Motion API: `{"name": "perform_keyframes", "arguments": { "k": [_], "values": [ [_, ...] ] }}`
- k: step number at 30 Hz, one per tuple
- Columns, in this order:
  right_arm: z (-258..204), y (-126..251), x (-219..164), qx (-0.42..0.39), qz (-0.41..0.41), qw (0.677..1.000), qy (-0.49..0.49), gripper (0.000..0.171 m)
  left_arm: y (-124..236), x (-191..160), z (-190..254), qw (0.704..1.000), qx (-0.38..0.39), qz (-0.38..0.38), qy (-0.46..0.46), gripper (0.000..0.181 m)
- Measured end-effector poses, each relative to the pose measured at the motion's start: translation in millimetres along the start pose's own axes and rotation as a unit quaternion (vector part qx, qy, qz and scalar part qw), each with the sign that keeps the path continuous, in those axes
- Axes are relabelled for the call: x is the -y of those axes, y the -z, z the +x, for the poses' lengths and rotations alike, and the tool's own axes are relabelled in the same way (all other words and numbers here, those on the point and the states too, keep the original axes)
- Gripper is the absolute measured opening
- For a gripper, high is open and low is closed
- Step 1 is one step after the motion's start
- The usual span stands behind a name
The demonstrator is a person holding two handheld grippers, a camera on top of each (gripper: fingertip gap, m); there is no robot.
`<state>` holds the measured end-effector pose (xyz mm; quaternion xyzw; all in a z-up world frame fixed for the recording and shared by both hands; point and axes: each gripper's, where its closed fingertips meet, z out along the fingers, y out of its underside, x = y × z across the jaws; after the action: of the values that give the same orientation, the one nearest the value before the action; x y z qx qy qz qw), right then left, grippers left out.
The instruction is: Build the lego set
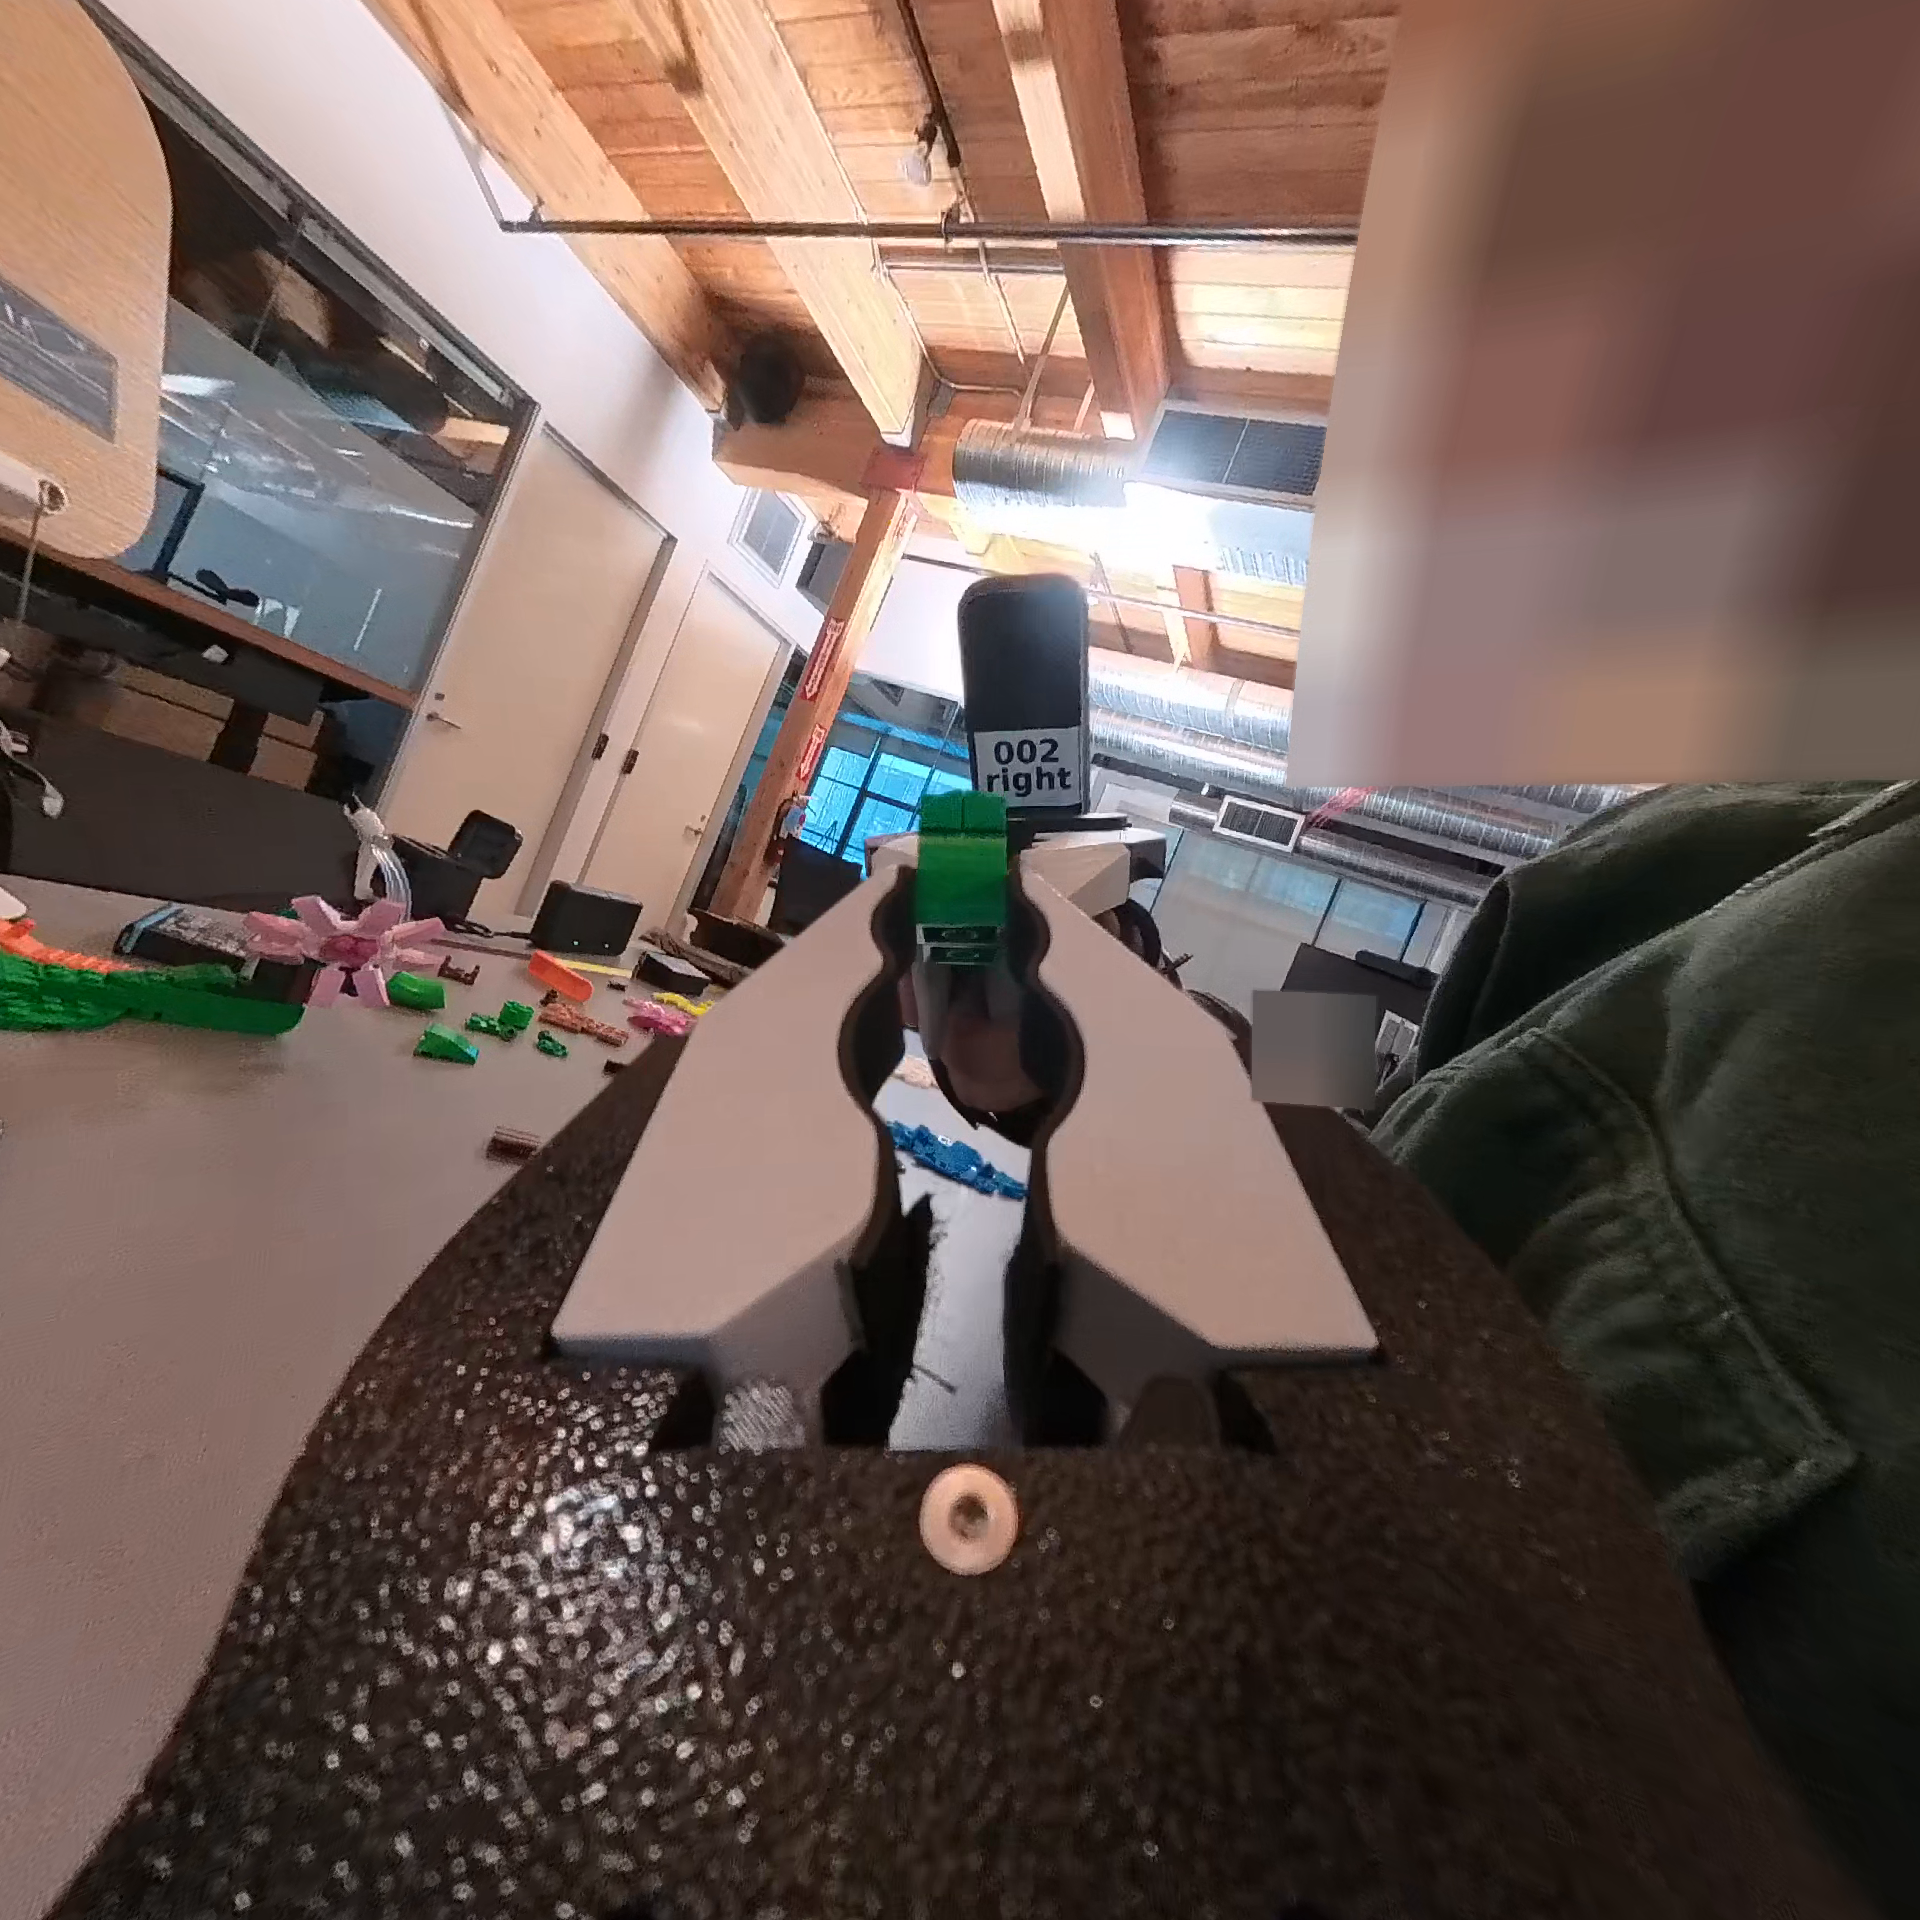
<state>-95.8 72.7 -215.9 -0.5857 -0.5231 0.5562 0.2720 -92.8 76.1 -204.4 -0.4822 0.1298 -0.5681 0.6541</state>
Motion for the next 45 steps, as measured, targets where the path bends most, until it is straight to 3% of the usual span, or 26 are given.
{"name": "perform_keyframes", "arguments": {
  "k": [45],
  "values": [
    [-4, 18, -20, 0.003, -0.063, 0.995, 0.073, 0.014, -10, -33, 7, 0.994, -0.020, -0.108, 0.016, 0.014]
  ]
}}
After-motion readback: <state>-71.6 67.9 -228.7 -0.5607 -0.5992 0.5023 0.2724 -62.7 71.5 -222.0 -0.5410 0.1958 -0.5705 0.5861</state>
